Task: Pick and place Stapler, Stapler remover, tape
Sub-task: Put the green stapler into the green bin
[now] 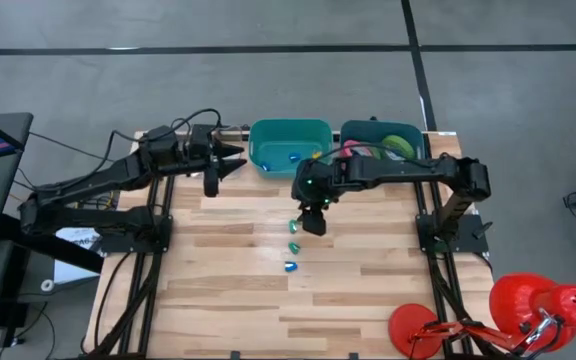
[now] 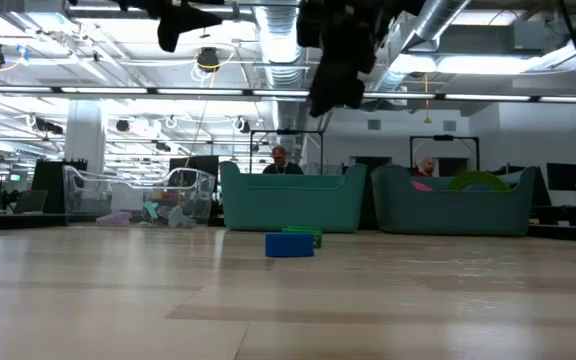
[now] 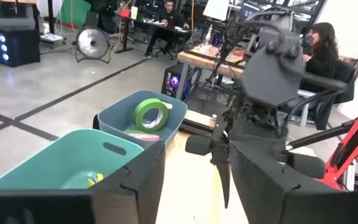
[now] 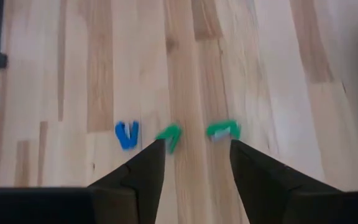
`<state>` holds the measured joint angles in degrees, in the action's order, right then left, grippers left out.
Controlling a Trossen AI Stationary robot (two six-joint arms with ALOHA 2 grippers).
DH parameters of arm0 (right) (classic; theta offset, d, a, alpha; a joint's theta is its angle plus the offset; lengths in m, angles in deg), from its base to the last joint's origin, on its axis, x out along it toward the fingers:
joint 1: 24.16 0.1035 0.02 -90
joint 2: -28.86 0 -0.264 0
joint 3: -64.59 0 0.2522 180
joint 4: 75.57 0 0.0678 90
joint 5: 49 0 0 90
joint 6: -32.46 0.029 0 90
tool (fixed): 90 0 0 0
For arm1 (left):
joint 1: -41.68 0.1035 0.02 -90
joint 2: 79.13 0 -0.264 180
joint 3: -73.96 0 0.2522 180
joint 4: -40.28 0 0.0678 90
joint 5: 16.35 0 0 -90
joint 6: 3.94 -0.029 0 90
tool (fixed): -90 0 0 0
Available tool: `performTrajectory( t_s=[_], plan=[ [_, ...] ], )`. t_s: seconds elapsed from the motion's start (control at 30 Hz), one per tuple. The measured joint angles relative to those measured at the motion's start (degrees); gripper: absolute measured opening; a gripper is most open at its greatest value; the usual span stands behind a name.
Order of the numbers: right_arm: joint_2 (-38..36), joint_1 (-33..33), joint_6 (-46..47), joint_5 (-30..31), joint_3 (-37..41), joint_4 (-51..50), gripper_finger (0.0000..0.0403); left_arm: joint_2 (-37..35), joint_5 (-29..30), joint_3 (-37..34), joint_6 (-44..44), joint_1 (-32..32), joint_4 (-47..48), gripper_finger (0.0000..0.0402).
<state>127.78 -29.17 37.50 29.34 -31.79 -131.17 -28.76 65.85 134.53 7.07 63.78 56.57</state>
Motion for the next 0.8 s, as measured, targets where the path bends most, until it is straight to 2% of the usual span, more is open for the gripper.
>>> performTrajectory(
  t_s=[0.2,0.6,0.8],
  plan=[
    [3.0,0.0,-0.5,0.0,-0.2,1.1,0.0158,1.1,0.0,0.0,0.0,0.0,0.2,0.0183],
    [12.0,0.0,-2.0,0.2,-0.1,-0.1,0.0137,1.1,0.0,0.1,0.0,0.0,0.0,0.0181],
    [14.0,0.0,-2.0,1.4,-0.1,-0.4,0.0132,1.0,0.0,0.1,-0.1,0.0,0.0,0.0181]
  ],
)
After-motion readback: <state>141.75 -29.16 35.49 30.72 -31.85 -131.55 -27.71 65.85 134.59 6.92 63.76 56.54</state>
